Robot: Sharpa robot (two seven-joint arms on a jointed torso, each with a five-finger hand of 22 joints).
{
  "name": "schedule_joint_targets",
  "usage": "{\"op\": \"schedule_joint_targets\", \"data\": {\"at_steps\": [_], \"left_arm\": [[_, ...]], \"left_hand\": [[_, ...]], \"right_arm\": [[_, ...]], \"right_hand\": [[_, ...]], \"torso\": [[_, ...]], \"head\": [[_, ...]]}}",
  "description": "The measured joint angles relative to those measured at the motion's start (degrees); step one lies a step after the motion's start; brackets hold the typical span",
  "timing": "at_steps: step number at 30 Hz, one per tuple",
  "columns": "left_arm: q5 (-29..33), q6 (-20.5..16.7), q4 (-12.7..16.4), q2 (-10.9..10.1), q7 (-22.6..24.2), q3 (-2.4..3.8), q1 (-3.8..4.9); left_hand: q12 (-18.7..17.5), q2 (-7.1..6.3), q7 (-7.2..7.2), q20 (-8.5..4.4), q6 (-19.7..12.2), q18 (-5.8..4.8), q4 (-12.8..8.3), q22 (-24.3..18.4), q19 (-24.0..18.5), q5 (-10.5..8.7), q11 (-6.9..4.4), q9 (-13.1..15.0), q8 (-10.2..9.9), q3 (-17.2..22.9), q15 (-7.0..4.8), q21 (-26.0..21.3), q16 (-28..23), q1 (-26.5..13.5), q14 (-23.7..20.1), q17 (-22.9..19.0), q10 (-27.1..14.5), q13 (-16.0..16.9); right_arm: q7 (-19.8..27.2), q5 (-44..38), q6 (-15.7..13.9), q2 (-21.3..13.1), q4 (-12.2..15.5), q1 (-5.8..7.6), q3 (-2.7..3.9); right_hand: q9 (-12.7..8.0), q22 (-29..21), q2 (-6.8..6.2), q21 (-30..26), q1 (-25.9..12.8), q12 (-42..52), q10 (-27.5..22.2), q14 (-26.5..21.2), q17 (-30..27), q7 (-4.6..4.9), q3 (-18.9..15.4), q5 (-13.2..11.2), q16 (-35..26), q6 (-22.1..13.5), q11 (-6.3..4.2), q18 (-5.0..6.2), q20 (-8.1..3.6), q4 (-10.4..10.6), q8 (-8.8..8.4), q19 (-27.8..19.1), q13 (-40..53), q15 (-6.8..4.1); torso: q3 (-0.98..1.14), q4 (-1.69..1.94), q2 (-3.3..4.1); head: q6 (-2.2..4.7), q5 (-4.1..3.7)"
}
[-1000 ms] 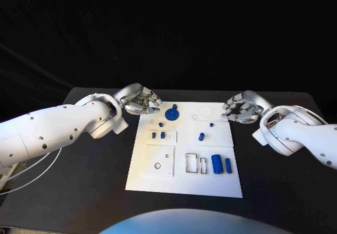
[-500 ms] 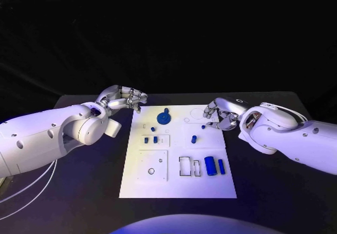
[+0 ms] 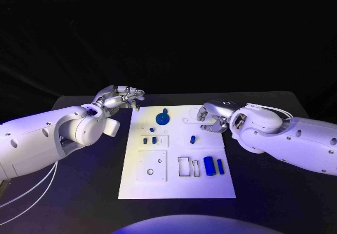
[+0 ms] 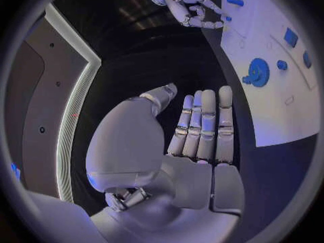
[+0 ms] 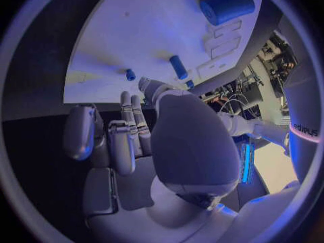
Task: Assemble the parts on the task board
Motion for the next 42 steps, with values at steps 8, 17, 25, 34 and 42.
{"op": "schedule_joint_targets", "data": {"at_steps": [8, 17, 25, 34, 42], "left_arm": [[1.0, 0.4, 0.1, -0.1, 0.3, 0.0, -0.01], [1.4, 0.7, 0.2, -0.2, 0.3, -0.01, -0.01], [1.5, 0.9, 0.3, -0.2, 0.2, -0.01, -0.01], [1.6, 1.0, 0.4, -0.3, 0.0, -0.01, -0.01], [1.6, 1.2, 0.4, -0.4, -0.3, -0.01, 0.0]], "left_hand": [[0.0, 0.0, 0.0, 0.0, 0.0, 0.0, 0.0, -0.1, 0.0, 0.0, 0.0, 0.0, 0.0, 0.0, 0.0, -0.3, -0.3, 0.0, 0.0, -0.1, 0.0, -0.1], [0.0, 0.0, 0.0, 0.0, 0.0, 0.0, 0.0, -0.2, 0.0, 0.0, 0.0, 0.0, 0.0, 0.0, 0.0, -0.5, -0.3, 0.0, 0.0, -0.1, 0.0, -0.1], [-0.2, 0.24, 0.0, 0.0, 0.0, 0.0, -0.1, -0.2, 0.0, 0.0, 0.01, 0.0, 0.0, 0.1, 0.0, -0.5, -0.6, 0.2, 0.0, -0.2, 0.0, -0.1], [-0.2, 0.24, 0.21, 0.0, -0.2, 0.0, -0.2, -0.3, 0.0, 0.0, 0.0, 0.0, 0.0, 0.2, 0.0, -0.7, -0.5, 0.2, 0.0, -0.3, 0.0, -0.2], [-0.4, 0.24, 0.21, 0.0, -0.2, 0.0, -0.2, -0.3, 0.0, 0.0, 0.01, 0.0, 0.0, 0.2, 0.0, -0.7, -0.8, 0.2, 0.0, -0.3, 0.0, -0.2]], "right_arm": [[-1.1, -1.5, 1.4, 1.0, -1.0, -0.48, -0.15], [-1.7, -2.5, 2.1, 1.8, -1.7, -1.17, -0.2], [-2.1, -2.9, 2.2, 2.1, -2.0, -1.4, -0.1], [-2.6, -3.4, 2.1, 2.4, -2.5, -1.57, 0.02], [-3.5, -5.4, 1.5, 2.7, -2.4, -1.98, 0.09]], "right_hand": [[-0.3, 0.0, 0.46, 1.3, -0.5, -0.2, 1.3, -0.2, 0.0, 0.07, 1.1, 0.0, 0.0, 0.8, 0.11, 0.0, 0.28, -0.8, 0.0, 0.5, -0.5, 0.21], [-0.4, 0.0, 0.39, 3.0, -1.6, -0.5, 3.4, -0.2, 0.0, -0.18, 3.0, 0.0, 0.0, 2.0, -0.11, 0.0, -0.01, -1.5, 0.0, 1.2, -1.0, 0.21], [-0.3, 0.0, 0.99, 4.2, -2.2, -0.8, 5.7, -0.2, 0.0, -0.79, 5.0, -0.3, 0.2, 3.4, -0.72, 0.0, -0.12, -2.9, 0.45, 1.8, -1.2, 0.2], [0.4, 0.0, 1.61, 5.4, -2.8, -1.5, 8.0, -0.2, 0.0, -1.12, 8.4, -1.8, 0.7, 4.6, -1.44, 0.0, -0.66, -5.7, 1.12, 2.3, -1.0, -0.24], [1.3, 0.0, 1.62, 6.8, -2.8, -2.2, 9.9, 0.0, 0.0, -1.34, 10.8, -1.6, 0.9, 5.8, -1.76, 0.0, -0.97, -9.4, 1.95, 2.6, -0.6, -0.85]], "torso": [[-0.01, -0.01, -0.01], [0.02, -0.01, 0.0], [0.02, -0.01, 0.01], [0.02, 0.01, -0.02], [0.02, -0.01, -0.02]], "head": [[-0.21, 0.0], [-0.44, 0.14], [-0.62, 0.25], [-0.77, 0.31], [-0.9, 0.33]]}}
